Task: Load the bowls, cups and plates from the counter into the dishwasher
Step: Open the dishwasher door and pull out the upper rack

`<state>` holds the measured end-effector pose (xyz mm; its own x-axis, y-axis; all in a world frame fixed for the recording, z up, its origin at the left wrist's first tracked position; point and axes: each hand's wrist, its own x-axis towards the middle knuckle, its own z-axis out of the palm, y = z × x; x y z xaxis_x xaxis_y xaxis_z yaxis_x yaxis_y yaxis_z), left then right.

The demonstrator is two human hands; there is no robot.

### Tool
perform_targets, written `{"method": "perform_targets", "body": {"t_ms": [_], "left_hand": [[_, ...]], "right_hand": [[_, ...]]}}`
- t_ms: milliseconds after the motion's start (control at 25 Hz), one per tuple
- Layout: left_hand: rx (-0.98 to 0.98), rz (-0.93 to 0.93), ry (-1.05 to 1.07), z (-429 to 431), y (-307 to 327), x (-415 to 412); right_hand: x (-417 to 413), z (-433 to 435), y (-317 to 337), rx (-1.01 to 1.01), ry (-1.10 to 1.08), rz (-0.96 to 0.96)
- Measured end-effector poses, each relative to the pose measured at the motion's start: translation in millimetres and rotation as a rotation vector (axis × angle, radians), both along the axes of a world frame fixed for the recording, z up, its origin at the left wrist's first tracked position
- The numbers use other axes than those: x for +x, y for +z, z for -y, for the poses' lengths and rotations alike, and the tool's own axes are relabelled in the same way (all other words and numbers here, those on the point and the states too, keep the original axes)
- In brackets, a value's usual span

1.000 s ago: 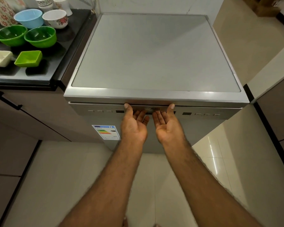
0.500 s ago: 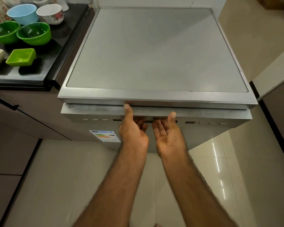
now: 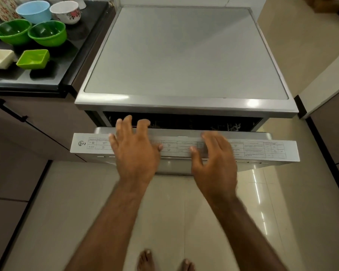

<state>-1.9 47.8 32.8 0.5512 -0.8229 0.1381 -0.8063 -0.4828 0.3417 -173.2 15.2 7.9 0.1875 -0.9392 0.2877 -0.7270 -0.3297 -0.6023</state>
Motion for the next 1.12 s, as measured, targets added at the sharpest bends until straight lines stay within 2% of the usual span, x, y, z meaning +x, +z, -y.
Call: {"method": "perform_targets", "body": {"t_ms": [40,120,280,480,600,720,920,1120], "left_hand": [[0.126,-0.06,-0.069,1,6,8],[0.263,-0.151,-0.138,-4,17,17],[0.313,-0.114,-0.199,-42,10,9],[0.398,-0.111,-0.215,-113,-25,-9],[0.481,-0.041,-0.268,-165,-59,-23],[0.509,0.013,-0.344,-218,-98,-45],[0.565,-0.042,-0.333,-298,-179,-74],[0.644,-0.176,-0.327,-365,-273,-90]], "right_hand": [[-3,7,-1,0.027,0.061,-0.12],[-8,14,-2,0.075,0.128,-0.227],[-20,-18,-12,0.043,0.115,-0.216],[-38,-85,-35,0.159,0.059,-0.31],[-55,-136,-54,0.297,0.082,-0.436],[-69,-196,-84,0.353,0.084,-0.489],[-89,-274,-155,0.481,0.084,-0.507],[-105,-327,-243,0.577,0.181,-0.534]]}}
